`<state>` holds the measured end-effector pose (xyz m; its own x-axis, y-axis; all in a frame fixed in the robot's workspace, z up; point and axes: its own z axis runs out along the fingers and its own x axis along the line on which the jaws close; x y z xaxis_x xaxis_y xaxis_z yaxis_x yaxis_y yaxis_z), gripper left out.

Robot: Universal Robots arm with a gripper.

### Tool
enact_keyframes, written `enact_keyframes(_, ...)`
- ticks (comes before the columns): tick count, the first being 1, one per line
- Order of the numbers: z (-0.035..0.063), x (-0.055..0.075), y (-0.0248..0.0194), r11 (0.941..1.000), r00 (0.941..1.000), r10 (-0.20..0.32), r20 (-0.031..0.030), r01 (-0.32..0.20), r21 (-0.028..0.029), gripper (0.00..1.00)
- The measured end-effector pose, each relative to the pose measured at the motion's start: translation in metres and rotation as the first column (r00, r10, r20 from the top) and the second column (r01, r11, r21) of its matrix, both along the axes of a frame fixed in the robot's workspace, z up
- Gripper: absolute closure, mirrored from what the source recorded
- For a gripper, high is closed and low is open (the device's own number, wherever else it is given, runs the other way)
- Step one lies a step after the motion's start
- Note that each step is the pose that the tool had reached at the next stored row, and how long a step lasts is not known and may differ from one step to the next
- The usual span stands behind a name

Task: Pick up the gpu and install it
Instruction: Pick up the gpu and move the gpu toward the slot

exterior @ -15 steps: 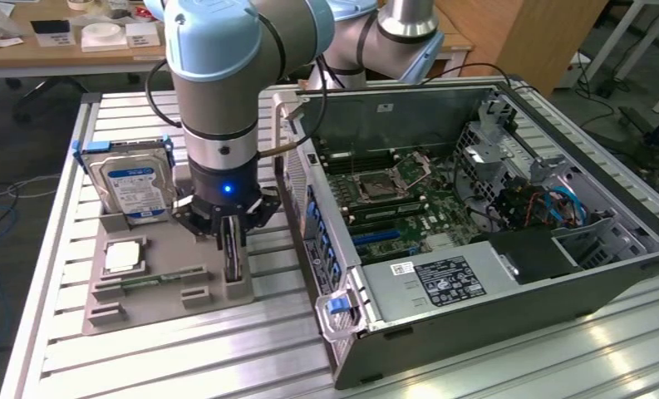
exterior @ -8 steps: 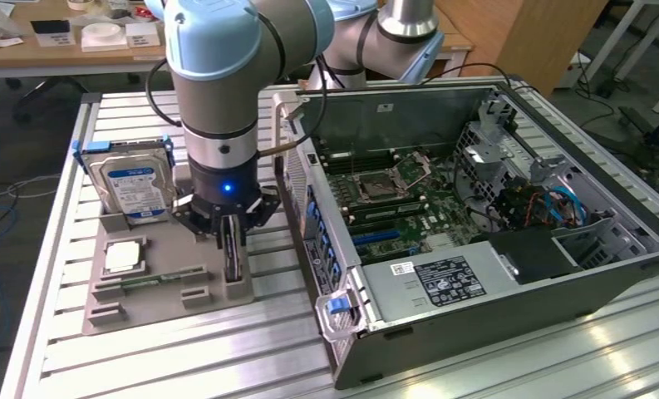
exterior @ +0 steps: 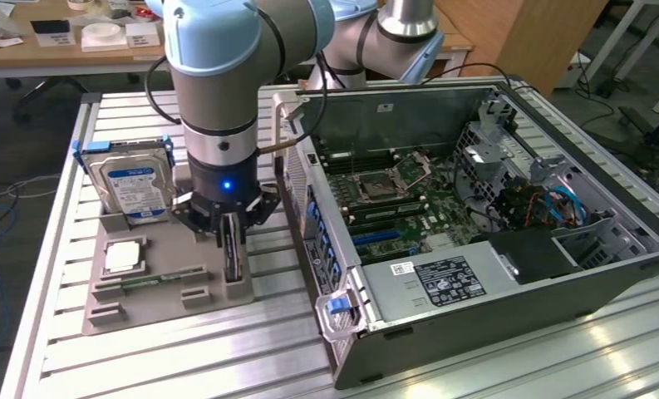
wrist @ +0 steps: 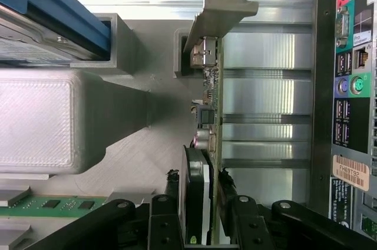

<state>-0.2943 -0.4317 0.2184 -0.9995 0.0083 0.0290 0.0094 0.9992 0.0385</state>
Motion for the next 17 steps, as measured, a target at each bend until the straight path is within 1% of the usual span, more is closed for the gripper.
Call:
enact_keyframes(5,0.0004,0.0000,0.0000,1.0000,1.0000,0.000,0.0001,0.000,0.0001,0.61)
enact_keyframes(7,0.0005,0.0000,0.0000,1.0000,1.0000,0.000,-0.0001,0.000,0.0000,0.62)
enact_keyframes(8,0.0005,0.0000,0.0000,1.0000,1.0000,0.000,0.0000,0.000,0.0000,0.69)
enact_keyframes(17,0.0005,0.0000,0.0000,1.0000,1.0000,0.000,-0.0001,0.000,0.0000,0.72)
